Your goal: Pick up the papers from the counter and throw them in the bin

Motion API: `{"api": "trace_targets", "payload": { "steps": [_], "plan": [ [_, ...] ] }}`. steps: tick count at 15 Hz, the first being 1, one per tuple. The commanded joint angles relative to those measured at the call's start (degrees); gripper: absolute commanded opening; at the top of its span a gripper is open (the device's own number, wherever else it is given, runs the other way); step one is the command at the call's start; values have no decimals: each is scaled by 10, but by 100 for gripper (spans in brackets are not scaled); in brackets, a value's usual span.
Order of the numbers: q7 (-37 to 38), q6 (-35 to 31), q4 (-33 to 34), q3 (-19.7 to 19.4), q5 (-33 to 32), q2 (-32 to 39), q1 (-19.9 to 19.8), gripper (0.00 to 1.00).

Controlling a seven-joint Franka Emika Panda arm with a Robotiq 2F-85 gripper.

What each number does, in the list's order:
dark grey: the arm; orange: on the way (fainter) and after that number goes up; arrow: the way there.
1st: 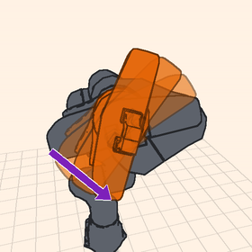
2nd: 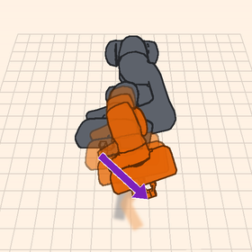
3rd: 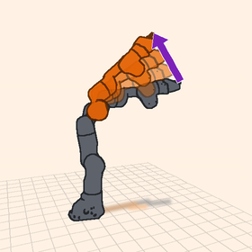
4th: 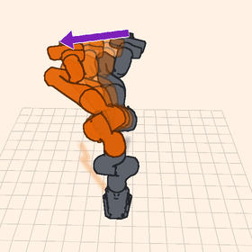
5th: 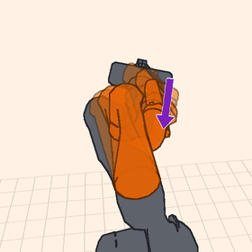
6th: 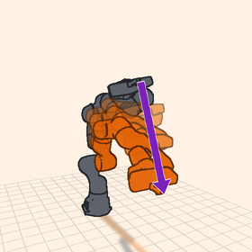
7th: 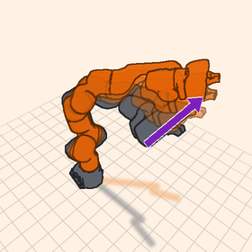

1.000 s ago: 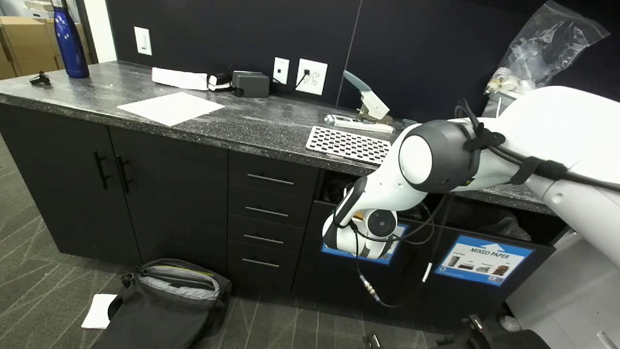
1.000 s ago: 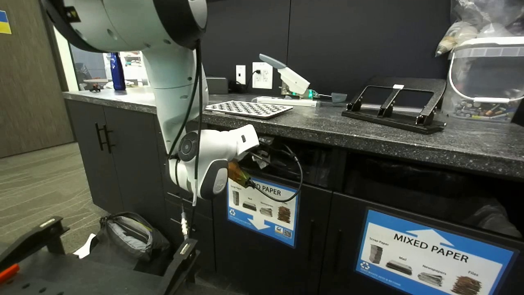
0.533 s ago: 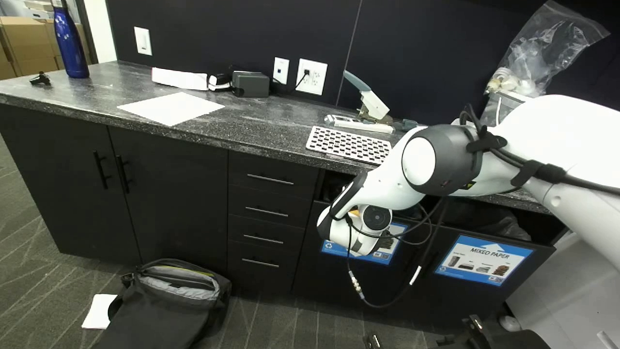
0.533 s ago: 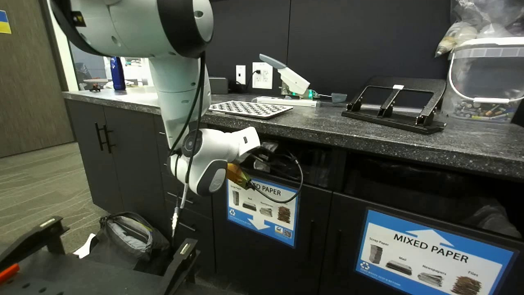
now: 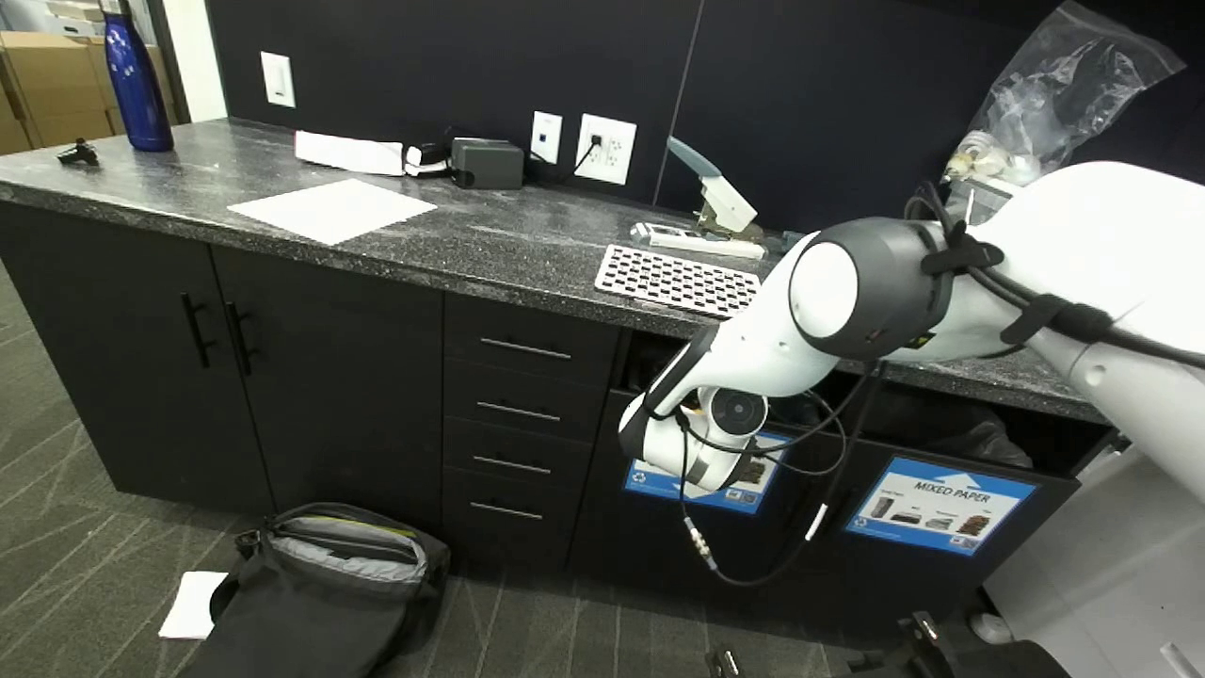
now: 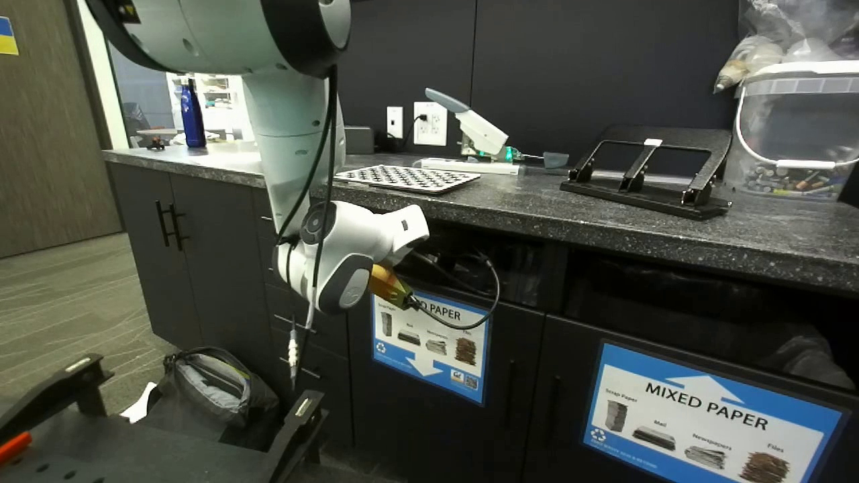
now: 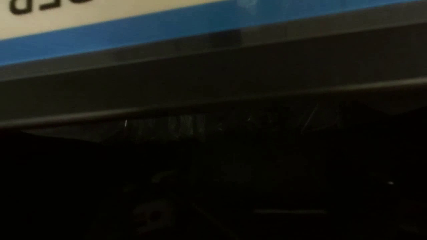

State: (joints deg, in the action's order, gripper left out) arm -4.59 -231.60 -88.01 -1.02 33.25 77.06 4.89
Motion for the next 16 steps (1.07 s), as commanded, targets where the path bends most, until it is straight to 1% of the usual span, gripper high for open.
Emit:
{"api": "trace_targets", "payload": {
  "steps": [1,2,3,4,7,9,11,13,14,15,16],
  "plan": [
    [-37,60,-137,10,18,-111,6,100],
    [-35,87,-165,11,10,-134,9,100],
    [-61,103,-192,35,8,-159,-9,100],
    [-58,127,-219,43,-11,-187,-16,100],
    [-82,197,-300,75,-20,-272,-31,100],
    [-103,253,-356,86,-14,-333,-36,100],
    [-123,327,-399,92,-10,-395,-42,100],
    [-144,423,-432,68,8,-458,-22,100],
    [-151,471,-453,42,17,-489,0,100],
    [-148,519,-474,9,11,-521,25,100],
    [-132,569,-497,-28,-15,-554,50,100]
  ]
}}
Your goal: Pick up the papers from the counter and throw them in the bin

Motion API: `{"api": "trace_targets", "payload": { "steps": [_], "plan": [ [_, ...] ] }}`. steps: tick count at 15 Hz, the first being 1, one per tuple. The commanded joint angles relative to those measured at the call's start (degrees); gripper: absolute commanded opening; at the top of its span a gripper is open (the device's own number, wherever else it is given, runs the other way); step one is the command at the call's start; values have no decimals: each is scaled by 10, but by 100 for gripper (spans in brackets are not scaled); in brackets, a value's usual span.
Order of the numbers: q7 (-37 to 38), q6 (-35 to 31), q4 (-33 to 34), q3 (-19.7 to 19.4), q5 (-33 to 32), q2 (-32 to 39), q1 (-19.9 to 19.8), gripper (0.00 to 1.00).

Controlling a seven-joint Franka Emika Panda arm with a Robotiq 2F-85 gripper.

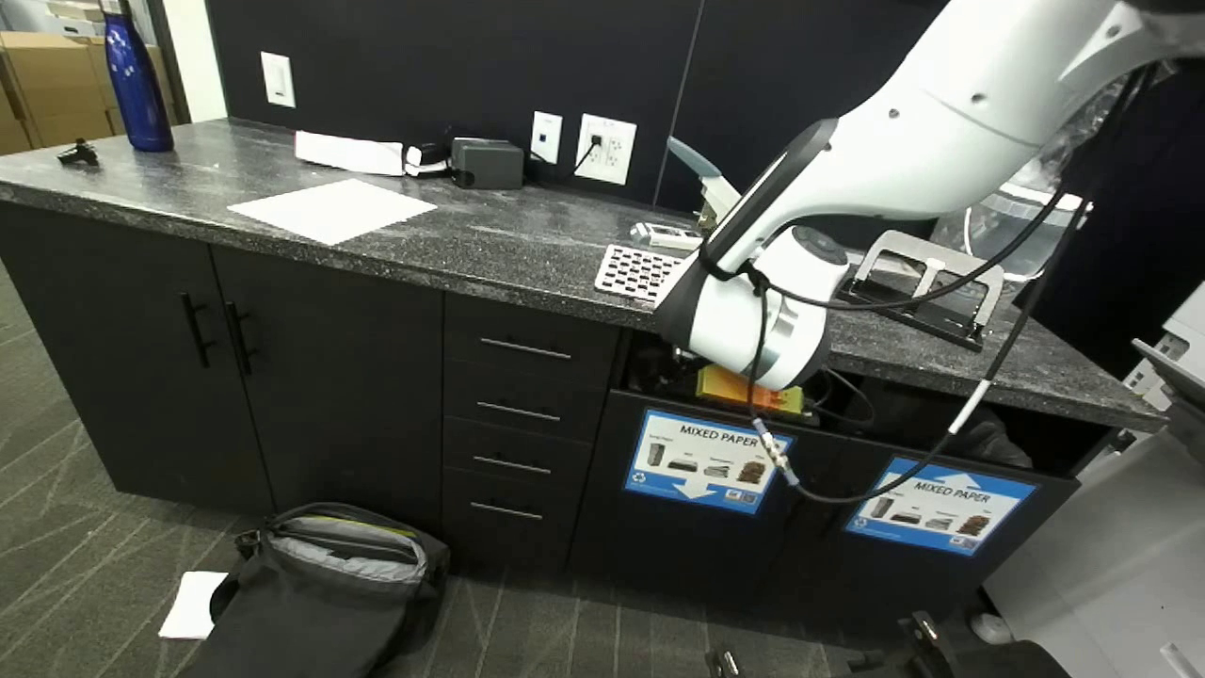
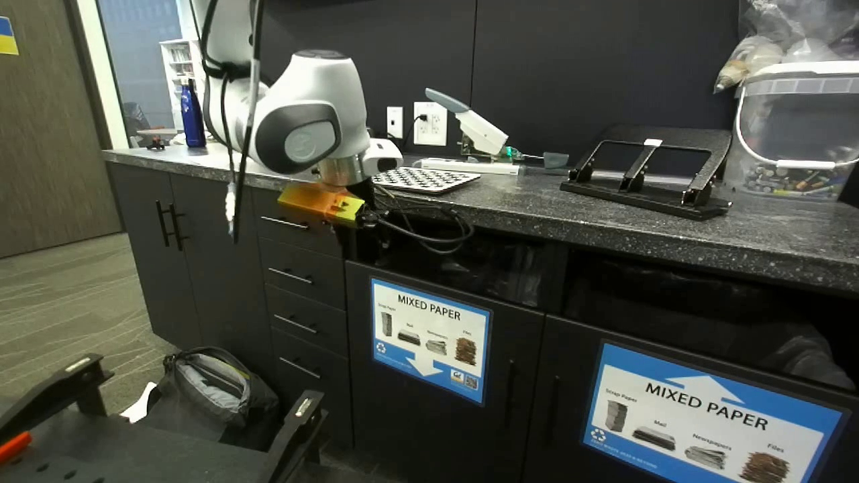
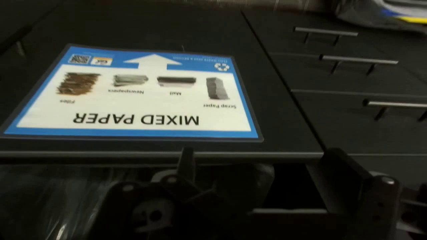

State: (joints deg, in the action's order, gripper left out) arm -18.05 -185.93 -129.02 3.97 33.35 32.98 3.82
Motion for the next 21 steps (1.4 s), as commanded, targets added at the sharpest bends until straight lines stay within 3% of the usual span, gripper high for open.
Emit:
{"api": "trace_targets", "payload": {
  "steps": [1,5,8,9,13,17,21],
  "plan": [
    [30,163,-103,-135,-57,-142,102,100],
    [124,350,-102,-295,-276,-239,205,100],
    [177,471,-81,-320,-409,-325,220,100],
    [199,500,-76,-225,-452,-359,127,100],
    [197,600,-59,-123,-424,-471,60,100],
    [201,741,-37,-54,-392,-581,35,100],
    [186,882,-6,-26,-351,-639,36,100]
  ]
}}
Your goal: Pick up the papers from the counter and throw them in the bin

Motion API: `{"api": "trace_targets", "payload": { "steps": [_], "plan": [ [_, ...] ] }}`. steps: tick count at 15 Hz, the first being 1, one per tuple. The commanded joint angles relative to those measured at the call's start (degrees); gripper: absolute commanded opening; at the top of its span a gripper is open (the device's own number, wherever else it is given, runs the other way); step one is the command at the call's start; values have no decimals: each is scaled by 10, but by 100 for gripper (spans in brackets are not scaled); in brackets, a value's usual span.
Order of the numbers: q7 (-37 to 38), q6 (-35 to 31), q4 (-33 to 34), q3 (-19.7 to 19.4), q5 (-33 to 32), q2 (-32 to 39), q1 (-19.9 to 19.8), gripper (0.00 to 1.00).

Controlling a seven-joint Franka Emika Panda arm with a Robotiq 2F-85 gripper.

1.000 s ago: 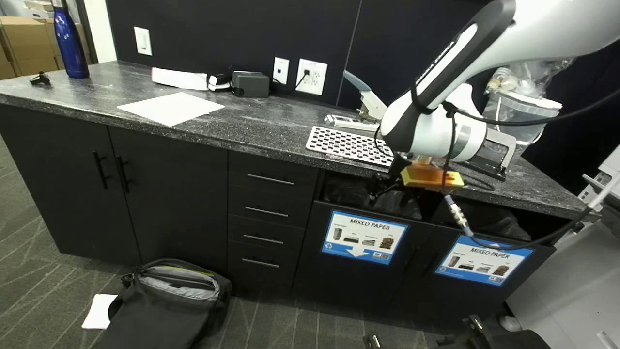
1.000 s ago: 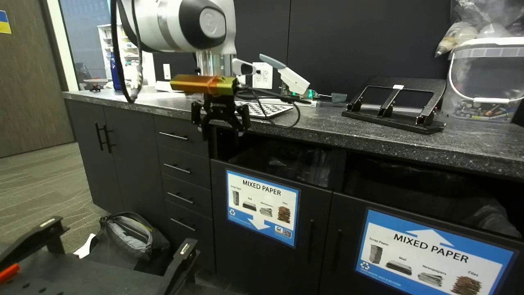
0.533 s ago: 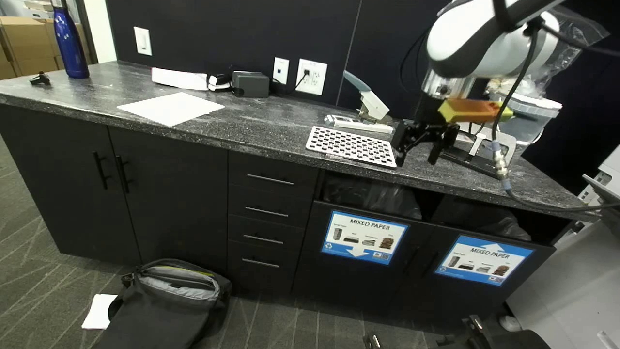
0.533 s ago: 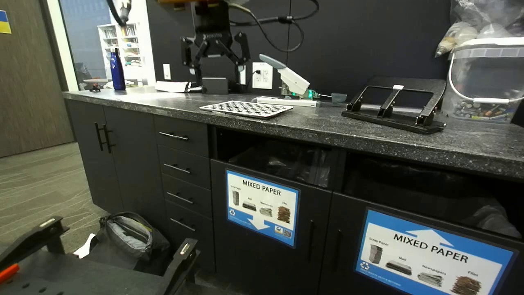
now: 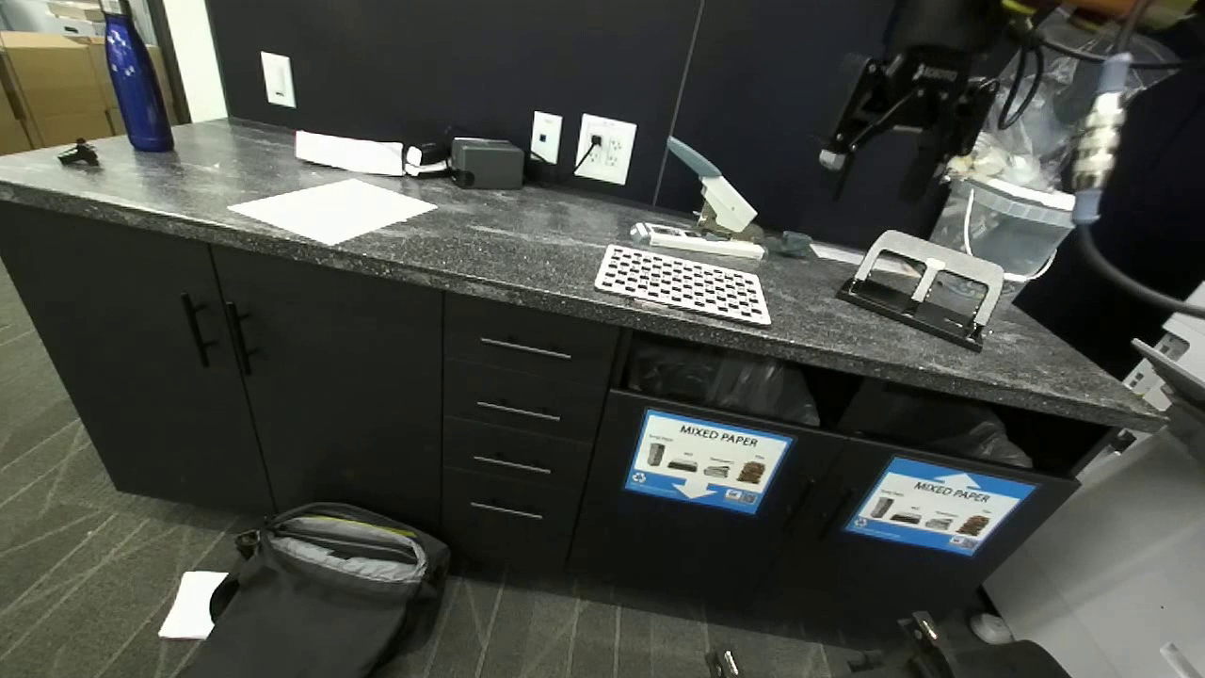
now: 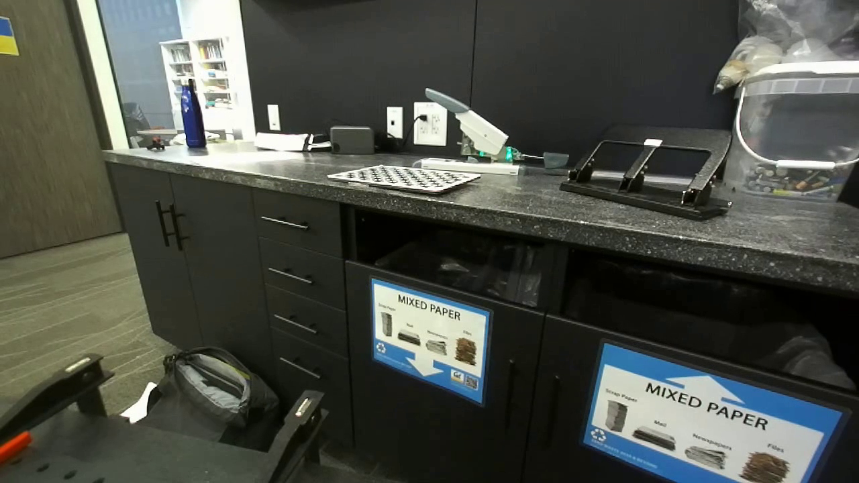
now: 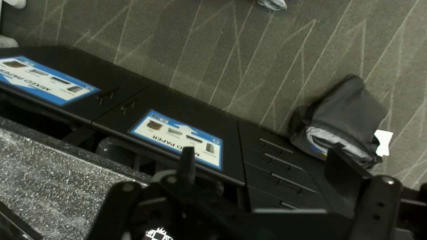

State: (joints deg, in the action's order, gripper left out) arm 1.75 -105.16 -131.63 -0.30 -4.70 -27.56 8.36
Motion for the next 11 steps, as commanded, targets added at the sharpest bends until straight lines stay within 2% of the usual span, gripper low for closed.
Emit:
{"api": "trace_targets", "payload": {
  "steps": [1,6,11],
  "plan": [
    [-12,97,26,19,34,-38,-11,100],
    [-16,135,36,17,41,-46,-21,100],
    [-8,121,16,25,34,-47,-27,100]
  ]
}}
